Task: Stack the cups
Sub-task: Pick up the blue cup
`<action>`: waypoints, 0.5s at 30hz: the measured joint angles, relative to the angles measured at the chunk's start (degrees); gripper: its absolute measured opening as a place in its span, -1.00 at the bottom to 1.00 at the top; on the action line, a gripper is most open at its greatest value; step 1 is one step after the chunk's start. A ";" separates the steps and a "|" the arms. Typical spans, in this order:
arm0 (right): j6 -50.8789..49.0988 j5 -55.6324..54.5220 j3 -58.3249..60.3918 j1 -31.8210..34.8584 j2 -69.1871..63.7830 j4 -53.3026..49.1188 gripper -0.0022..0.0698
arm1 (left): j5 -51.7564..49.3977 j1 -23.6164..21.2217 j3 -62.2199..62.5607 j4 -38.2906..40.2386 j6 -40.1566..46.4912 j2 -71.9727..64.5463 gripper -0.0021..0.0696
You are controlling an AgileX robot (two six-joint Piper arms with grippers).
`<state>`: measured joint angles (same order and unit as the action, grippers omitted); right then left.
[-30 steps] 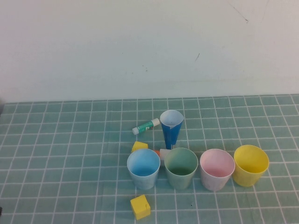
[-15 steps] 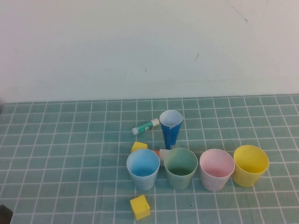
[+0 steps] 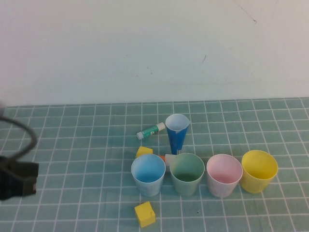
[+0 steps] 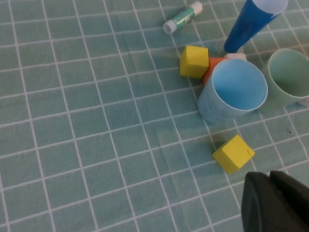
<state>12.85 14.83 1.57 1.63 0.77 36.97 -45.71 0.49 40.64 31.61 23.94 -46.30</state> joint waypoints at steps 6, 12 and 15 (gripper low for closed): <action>0.00 1.03 0.00 0.00 0.00 0.92 -0.94 | -2.76 6.73 13.62 -6.27 0.66 -19.29 -0.95; 0.00 1.15 0.00 0.00 0.00 0.99 -0.94 | -5.10 19.05 23.09 -22.35 -10.34 -32.38 -0.95; 0.11 1.15 0.00 0.00 0.00 0.99 -0.94 | -5.45 23.04 26.25 -27.46 -14.72 -37.07 -0.95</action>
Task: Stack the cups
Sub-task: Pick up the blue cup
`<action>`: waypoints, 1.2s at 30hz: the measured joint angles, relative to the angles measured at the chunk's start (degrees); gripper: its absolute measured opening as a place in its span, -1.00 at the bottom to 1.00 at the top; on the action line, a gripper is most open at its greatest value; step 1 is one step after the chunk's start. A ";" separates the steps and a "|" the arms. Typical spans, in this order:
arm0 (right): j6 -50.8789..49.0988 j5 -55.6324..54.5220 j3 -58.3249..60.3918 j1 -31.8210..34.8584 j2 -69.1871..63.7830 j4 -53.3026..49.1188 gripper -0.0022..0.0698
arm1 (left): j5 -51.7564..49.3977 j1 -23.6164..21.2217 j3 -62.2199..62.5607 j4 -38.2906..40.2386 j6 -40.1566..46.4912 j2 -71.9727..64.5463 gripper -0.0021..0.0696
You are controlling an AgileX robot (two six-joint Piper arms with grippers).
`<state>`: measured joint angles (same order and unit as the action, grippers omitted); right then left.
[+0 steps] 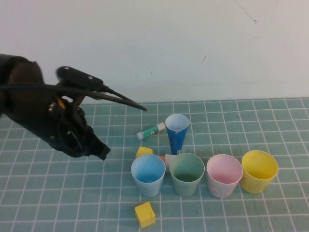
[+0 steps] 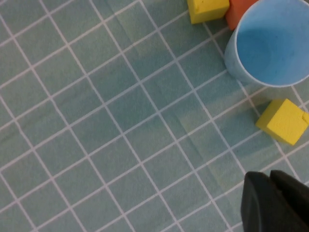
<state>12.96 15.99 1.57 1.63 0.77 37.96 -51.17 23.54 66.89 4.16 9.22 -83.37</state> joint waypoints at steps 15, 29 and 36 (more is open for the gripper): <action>0.07 0.10 0.00 0.00 0.00 0.00 -0.94 | 3.07 3.04 8.32 3.01 -8.46 -19.09 -0.11; 0.07 0.22 0.00 0.00 0.00 0.00 -0.94 | 9.04 3.16 13.76 6.18 -10.77 -33.43 0.22; 0.49 0.22 0.00 0.00 0.00 0.00 -0.94 | 9.50 3.16 13.84 8.15 -7.46 -35.48 -0.72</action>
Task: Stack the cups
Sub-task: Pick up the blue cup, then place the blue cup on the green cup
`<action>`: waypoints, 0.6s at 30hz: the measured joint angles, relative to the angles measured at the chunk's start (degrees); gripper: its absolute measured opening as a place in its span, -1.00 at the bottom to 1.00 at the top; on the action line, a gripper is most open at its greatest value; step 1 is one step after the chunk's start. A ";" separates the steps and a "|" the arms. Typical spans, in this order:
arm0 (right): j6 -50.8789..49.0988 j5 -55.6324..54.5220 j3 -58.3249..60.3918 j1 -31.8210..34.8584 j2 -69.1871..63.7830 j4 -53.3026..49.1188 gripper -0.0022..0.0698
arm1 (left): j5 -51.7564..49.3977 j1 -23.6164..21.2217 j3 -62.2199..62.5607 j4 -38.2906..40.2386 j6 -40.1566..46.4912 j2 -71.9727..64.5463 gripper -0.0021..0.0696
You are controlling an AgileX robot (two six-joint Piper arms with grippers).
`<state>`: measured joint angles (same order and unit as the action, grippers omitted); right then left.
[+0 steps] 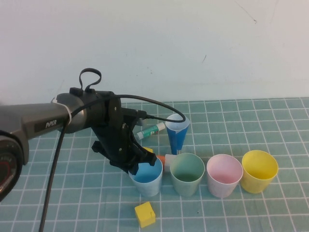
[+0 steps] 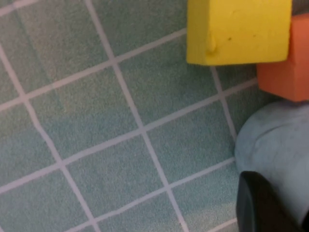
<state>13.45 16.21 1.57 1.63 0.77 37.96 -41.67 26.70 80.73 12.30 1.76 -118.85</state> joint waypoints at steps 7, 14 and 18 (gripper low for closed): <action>0.11 0.00 0.00 0.00 0.00 0.00 -0.94 | -1.76 0.00 0.00 0.13 2.96 3.20 -0.92; 0.43 0.00 0.00 0.00 0.00 0.00 -0.94 | -5.42 0.52 0.00 -0.18 3.51 15.63 -0.93; 0.78 0.00 0.00 0.00 0.00 0.00 -0.94 | -5.91 3.49 0.79 -0.32 3.79 19.07 -0.93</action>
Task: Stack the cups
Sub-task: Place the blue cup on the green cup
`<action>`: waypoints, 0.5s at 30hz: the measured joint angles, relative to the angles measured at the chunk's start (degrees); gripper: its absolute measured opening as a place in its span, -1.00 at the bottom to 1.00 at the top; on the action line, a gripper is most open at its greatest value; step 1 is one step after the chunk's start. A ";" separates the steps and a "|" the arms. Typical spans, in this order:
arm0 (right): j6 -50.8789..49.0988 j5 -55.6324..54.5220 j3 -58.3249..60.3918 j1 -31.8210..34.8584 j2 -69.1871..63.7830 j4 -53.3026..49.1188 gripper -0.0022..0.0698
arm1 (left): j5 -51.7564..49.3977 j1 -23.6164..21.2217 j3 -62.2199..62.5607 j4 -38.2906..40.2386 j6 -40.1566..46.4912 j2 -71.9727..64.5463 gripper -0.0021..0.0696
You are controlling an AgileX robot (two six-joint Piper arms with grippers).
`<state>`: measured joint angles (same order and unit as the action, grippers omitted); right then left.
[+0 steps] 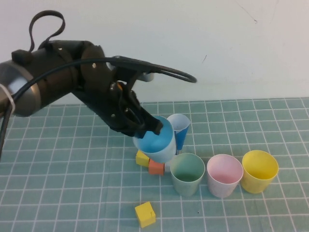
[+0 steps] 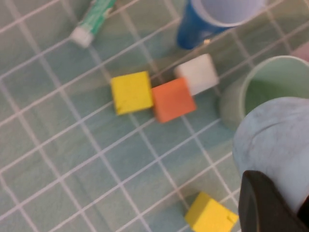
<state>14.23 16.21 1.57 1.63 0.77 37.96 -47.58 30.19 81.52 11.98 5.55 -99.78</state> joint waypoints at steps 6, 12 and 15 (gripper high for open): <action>0.09 0.11 0.00 0.00 0.00 0.05 -0.94 | -0.36 5.59 2.86 -2.02 1.33 -2.51 -0.93; 0.09 0.22 0.00 0.00 0.00 0.05 -0.94 | 0.24 6.77 7.30 -2.99 0.60 -8.73 -0.93; 0.09 0.22 0.00 0.00 0.00 0.05 -0.94 | 0.34 6.77 8.88 -5.07 -1.73 -11.68 -0.93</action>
<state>14.32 16.42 1.57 1.63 0.77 38.01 -47.24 36.96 90.40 6.91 3.82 -111.47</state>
